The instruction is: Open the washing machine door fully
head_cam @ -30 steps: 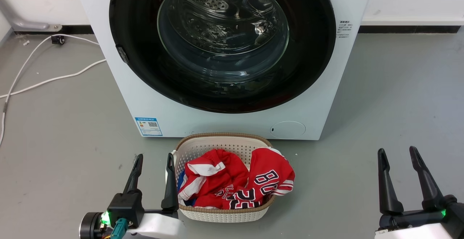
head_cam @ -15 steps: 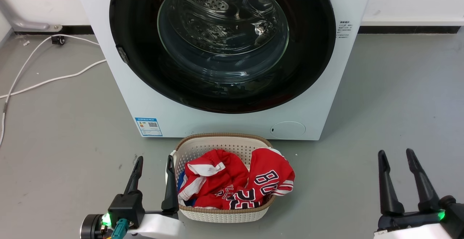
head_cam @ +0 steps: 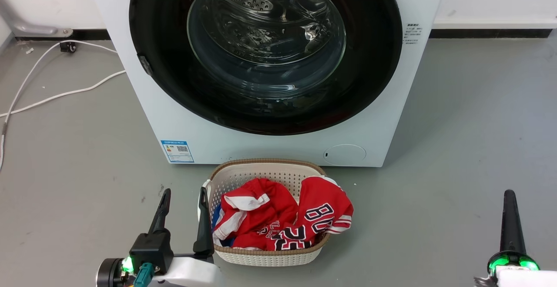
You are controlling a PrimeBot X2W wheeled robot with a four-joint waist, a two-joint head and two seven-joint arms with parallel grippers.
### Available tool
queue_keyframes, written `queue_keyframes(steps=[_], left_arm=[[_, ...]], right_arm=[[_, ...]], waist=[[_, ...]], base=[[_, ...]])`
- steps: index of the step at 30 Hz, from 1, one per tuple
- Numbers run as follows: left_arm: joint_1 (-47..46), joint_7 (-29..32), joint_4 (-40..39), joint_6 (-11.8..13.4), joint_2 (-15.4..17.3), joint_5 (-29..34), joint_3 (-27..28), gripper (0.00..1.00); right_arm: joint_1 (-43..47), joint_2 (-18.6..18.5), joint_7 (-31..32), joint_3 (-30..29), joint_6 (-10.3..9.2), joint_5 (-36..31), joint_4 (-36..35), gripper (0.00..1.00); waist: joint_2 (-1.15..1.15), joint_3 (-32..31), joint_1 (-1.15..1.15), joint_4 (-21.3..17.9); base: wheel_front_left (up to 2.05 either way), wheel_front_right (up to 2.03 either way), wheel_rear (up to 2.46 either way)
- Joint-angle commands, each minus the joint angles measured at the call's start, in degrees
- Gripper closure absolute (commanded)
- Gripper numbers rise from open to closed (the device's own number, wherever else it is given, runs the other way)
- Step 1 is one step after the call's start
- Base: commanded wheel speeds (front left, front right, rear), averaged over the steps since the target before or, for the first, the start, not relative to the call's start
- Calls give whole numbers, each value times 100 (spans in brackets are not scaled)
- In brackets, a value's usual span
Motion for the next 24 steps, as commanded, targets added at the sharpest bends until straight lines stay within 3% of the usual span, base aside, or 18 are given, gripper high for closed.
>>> queue_keyframes(steps=[1, 6, 12, 24], left_arm=[[54, -16, 8, 7, -6, -11, 13, 0], [47, -16, 24, 1, -6, -36, 20, 0], [33, -16, 22, 8, -6, -10, 25, 0], [-28, -16, -17, 34, -5, 18, 51, 0]], right_arm=[[-26, 13, -10, 49, 0, 513, 28, 100], [35, 11, -10, 318, 0, 2370, 32, 100], [115, 4, 459, 409, 0, 3777, -245, 100], [252, -3, 1680, 63, 0, 3781, -572, 100]], waist=[[-1, 6, 0, 3], [-1, 23, 0, 9], [-1, 53, 0, 19], [-1, 151, 0, 36]], base=[[0, 0, 0], [0, 0, 0], [0, 0, 0], [0, 0, 0]])
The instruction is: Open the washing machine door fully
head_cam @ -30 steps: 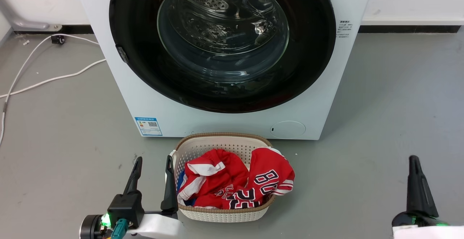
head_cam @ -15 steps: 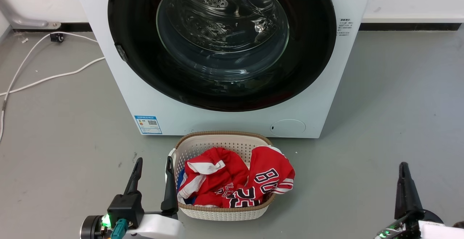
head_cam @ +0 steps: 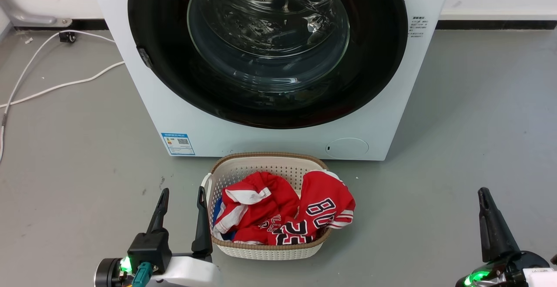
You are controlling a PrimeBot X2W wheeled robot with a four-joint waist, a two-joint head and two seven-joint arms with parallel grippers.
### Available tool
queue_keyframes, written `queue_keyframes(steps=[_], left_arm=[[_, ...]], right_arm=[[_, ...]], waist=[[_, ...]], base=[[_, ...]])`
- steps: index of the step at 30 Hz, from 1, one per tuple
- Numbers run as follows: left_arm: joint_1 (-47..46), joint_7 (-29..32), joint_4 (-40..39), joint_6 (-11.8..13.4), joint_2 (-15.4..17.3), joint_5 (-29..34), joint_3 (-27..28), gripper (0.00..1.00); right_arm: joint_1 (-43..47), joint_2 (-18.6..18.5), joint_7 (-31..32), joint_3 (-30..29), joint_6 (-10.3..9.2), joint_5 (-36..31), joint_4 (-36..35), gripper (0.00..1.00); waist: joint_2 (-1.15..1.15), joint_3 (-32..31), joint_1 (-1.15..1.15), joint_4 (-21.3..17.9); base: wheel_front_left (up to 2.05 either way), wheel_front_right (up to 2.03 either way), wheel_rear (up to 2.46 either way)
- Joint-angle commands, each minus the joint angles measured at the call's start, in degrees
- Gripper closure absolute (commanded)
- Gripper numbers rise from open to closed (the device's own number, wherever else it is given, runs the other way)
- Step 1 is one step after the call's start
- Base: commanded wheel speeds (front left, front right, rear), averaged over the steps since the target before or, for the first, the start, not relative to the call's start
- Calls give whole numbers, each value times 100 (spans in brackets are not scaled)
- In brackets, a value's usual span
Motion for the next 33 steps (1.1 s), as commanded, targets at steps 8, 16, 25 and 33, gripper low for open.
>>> queue_keyframes(steps=[8, 16, 25, 33], left_arm=[[-91, -16, -37, 31, -4, 29, -2, 0], [-221, -16, -93, 57, -4, 52, -5, 0], [-607, -16, -176, 54, -5, 142, -66, 0], [-1072, -16, -290, 48, -4, 211, -119, 0]], right_arm=[[36, 15, 115, -34, 0, -136, -39, 100], [-525, -31, 228, -304, 0, -276, 20, 100], [-2234, -601, 545, -1067, 0, -178, 918, 100], [-3774, -1315, 975, -1222, 1, -317, 1836, 100]], waist=[[0, 82, 0, 33], [0, 314, 0, 36], [0, 893, 0, 58], [0, 1617, 0, 185]], base=[[0, 0, 0], [0, 0, 0], [0, 0, 0], [0, 0, 0]])
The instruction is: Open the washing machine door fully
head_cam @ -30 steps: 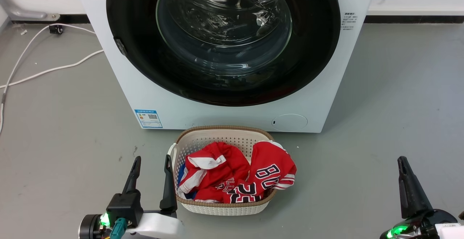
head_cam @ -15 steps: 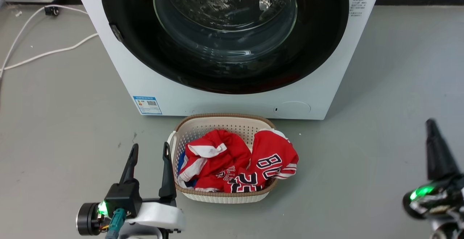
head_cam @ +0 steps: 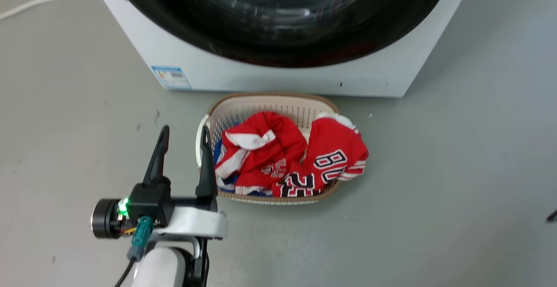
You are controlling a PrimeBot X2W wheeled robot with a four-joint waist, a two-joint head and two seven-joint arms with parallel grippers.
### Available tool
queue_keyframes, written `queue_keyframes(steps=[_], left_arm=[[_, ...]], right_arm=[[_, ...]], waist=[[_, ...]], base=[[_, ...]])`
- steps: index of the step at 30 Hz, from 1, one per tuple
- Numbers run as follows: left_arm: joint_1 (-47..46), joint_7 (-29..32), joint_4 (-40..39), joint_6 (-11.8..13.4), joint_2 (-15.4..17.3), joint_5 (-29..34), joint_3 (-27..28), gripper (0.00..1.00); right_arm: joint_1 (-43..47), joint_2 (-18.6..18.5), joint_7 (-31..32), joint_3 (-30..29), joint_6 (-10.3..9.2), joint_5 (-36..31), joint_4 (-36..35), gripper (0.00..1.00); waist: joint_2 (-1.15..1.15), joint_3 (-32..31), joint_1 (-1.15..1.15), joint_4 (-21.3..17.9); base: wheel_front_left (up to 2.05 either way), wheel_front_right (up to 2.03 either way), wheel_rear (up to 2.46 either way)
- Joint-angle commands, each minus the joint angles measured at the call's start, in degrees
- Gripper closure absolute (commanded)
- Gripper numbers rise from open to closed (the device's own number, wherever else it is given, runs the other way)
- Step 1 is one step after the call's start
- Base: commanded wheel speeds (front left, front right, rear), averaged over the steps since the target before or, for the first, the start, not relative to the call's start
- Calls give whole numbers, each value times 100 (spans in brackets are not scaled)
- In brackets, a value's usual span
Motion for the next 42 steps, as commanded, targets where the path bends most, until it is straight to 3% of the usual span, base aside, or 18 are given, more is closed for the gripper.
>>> queue_keyframes(steps=[1, 9, 22, 32, 42], left_arm=[[-117, -16, -33, -7, -5, 18, -19, 0], [-542, -16, -118, -13, -7, 31, -106, 0], [-879, -16, -197, 16, -7, 51, -162, 0], [-1020, -16, -222, 48, -6, -36, -238, 0], [-1074, -16, -179, 63, -6, -16, -214, 0]], right_arm=[[-227, -76, 75, 6, 2, -20, 106, 100], [-1671, -575, 529, 345, 2, -257, 874, 100], [-3449, -970, 1209, 1309, 2, -982, 1928, 100], [-4267, -943, 1822, 1930, 2, -1383, 2344, 100], [-4188, -705, 2288, 2240, 11, -1344, 2175, 100]], waist=[[0, 288, -1, 83], [0, 929, -1, 255], [0, 1617, -1, 464], [0, 1935, -1, 496], [0, 2004, -1, 472]], base=[[0, 0, 0], [0, 0, 0], [0, 0, 0], [0, 0, 0], [0, 0, 0]])
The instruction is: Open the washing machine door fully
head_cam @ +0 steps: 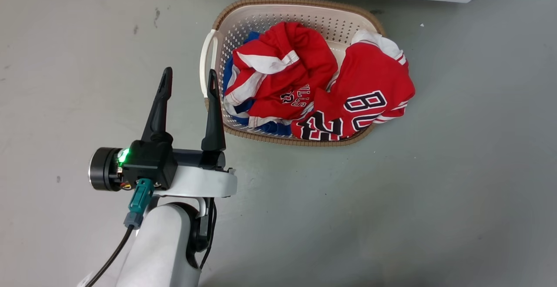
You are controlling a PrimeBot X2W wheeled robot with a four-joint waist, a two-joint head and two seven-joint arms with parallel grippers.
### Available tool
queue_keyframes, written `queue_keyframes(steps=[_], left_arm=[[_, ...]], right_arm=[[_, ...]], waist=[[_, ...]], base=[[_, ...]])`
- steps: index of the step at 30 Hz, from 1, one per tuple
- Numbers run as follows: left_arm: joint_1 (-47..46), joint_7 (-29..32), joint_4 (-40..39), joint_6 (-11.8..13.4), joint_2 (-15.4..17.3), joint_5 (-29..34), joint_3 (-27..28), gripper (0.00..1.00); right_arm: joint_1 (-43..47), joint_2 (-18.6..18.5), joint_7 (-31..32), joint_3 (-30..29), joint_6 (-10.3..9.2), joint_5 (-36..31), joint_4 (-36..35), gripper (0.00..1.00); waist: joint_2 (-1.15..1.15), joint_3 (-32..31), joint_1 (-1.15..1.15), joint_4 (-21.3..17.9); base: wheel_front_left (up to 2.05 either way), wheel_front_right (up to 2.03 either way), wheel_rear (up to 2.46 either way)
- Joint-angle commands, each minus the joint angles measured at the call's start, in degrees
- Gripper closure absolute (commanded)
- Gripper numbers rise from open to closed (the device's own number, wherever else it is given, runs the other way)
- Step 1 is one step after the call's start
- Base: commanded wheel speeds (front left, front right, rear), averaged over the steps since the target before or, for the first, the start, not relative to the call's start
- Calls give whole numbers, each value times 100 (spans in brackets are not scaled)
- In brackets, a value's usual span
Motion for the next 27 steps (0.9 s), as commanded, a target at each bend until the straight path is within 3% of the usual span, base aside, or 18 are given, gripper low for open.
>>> queue_keyframes(steps=[1, 11, 27], left_arm=[[-83, -16, 0, 21, -6, 26, 17, 0], [133, -16, 5, -8, -7, 108, 204, 0], [485, -16, 55, -71, -5, 166, 348, 0]], right_arm=[[128, 321, 154, 226, 30, 47, -113, 100], [1088, 152, 446, 267, 24, 295, -911, 100], [2654, 259, 744, 547, 24, 602, -2221, 100]], waist=[[0, -14, -1, -10], [0, -382, -1, -159], [0, -952, -1, -278]], base=[[0, 0, 0], [0, 0, 0], [0, 0, 0]])
